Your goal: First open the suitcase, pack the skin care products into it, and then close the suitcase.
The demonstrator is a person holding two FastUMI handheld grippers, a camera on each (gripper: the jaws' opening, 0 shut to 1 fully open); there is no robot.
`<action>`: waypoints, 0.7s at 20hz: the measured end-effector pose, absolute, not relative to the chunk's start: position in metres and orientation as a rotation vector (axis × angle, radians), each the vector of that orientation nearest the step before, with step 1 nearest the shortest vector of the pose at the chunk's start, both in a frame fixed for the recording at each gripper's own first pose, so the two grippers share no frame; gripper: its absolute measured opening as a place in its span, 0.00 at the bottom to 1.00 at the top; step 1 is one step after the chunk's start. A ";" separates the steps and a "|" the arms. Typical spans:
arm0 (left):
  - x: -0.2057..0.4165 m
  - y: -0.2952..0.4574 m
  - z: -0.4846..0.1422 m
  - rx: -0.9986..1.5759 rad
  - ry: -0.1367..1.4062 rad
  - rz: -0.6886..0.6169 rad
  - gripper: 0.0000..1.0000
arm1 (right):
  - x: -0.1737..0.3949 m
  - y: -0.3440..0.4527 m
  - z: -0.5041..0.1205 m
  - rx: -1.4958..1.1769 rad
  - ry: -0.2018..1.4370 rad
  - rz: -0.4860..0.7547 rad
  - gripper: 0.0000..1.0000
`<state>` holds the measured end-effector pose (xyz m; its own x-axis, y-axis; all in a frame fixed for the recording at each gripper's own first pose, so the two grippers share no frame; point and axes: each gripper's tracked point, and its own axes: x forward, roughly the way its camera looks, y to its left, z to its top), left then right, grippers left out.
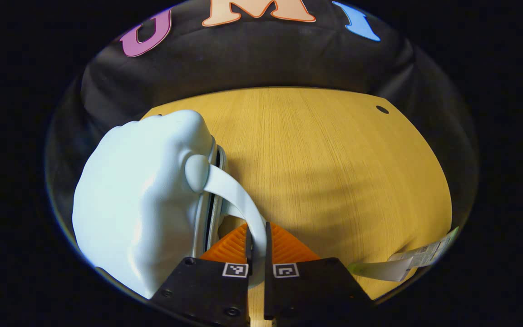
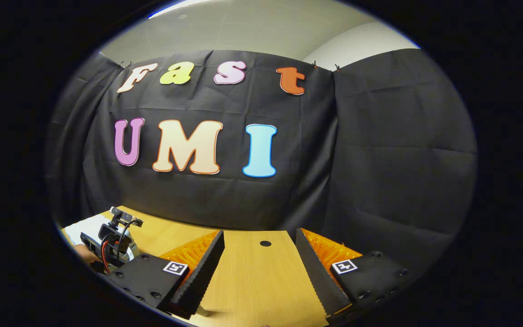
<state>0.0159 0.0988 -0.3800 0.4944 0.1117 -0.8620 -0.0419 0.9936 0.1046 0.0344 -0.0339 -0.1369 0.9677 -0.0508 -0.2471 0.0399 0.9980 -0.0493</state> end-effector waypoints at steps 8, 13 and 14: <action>0.024 0.103 -0.336 0.081 0.984 0.126 0.00 | 0.036 -0.021 -0.136 -0.037 0.192 0.102 0.99; 0.032 0.106 -0.298 0.099 0.932 0.117 0.00 | 0.040 -0.004 -0.128 -0.025 0.133 0.166 0.99; 0.032 0.108 -0.290 0.096 0.931 0.107 0.00 | 0.043 0.001 -0.126 -0.017 0.123 0.162 0.99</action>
<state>0.0323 0.1077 -0.2904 0.5924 0.1332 -0.7946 -0.0501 0.9904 0.1287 0.0425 0.0013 -0.1255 0.9793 0.1603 -0.1233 -0.1624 0.9867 -0.0070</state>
